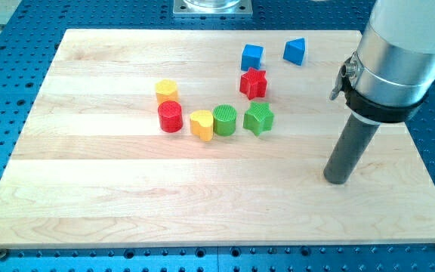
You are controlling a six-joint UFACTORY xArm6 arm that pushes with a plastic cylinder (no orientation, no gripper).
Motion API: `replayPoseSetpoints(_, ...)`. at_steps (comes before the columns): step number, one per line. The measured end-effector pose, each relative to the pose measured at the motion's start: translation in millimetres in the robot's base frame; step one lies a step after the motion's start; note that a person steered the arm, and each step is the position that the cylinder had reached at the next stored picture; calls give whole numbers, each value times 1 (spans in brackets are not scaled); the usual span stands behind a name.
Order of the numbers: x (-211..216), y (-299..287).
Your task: Move your arm to the bottom side of the board
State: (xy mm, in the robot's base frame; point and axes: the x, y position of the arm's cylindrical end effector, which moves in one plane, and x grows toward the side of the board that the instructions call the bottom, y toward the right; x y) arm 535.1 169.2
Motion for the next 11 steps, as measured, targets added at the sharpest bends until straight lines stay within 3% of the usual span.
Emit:
replayPoseSetpoints(4,33,-61)
replayPoseSetpoints(9,46,-29)
replayPoseSetpoints(11,12,-27)
